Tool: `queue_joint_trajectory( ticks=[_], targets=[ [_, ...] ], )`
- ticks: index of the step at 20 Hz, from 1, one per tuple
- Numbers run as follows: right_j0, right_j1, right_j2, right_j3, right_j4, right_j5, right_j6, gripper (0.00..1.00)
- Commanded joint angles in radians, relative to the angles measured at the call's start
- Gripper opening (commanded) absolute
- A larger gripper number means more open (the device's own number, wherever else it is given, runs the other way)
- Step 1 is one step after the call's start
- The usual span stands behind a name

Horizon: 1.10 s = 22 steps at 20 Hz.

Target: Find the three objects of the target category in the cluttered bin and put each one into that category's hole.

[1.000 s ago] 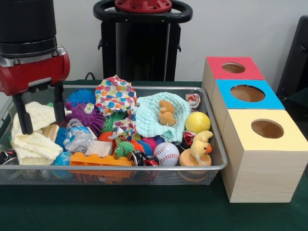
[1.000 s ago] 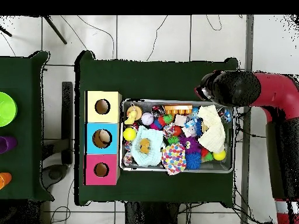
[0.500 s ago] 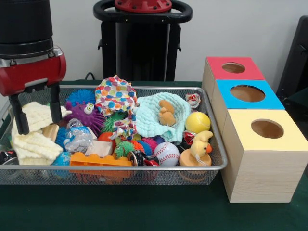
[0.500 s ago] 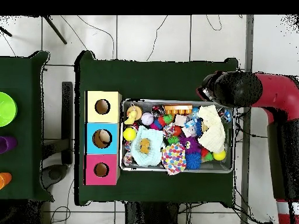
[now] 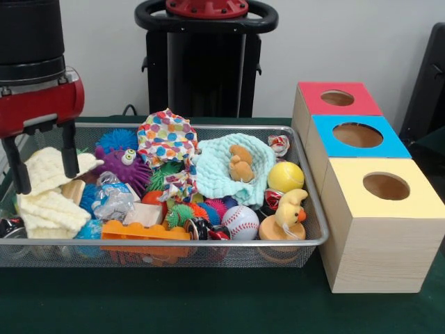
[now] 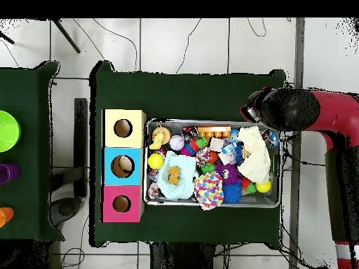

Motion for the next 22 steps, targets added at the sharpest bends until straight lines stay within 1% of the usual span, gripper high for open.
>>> queue_joint_trajectory(
  ticks=[1,5,6,9,10,13,15,21,22],
  targets=[
    [-0.030,0.017,-0.055,0.067,-0.075,0.059,-0.294,1.00],
    [-0.033,0.018,-0.055,0.062,-0.075,0.066,-0.297,1.00],
    [-0.031,0.012,-0.057,0.078,-0.076,0.058,-0.285,1.00],
    [-0.031,0.012,-0.059,0.082,-0.079,0.057,-0.279,1.00],
    [-0.033,0.001,-0.059,0.099,-0.078,0.052,-0.272,1.00],
    [-0.039,-0.002,-0.060,0.108,-0.079,0.049,-0.270,1.00],
    [-0.042,-0.011,-0.062,0.129,-0.081,0.038,-0.259,1.00],
    [-0.037,-0.037,-0.065,0.178,-0.077,0.020,-0.212,1.00],
    [-0.034,-0.047,-0.065,0.195,-0.074,0.013,-0.196,1.00]
  ],
)
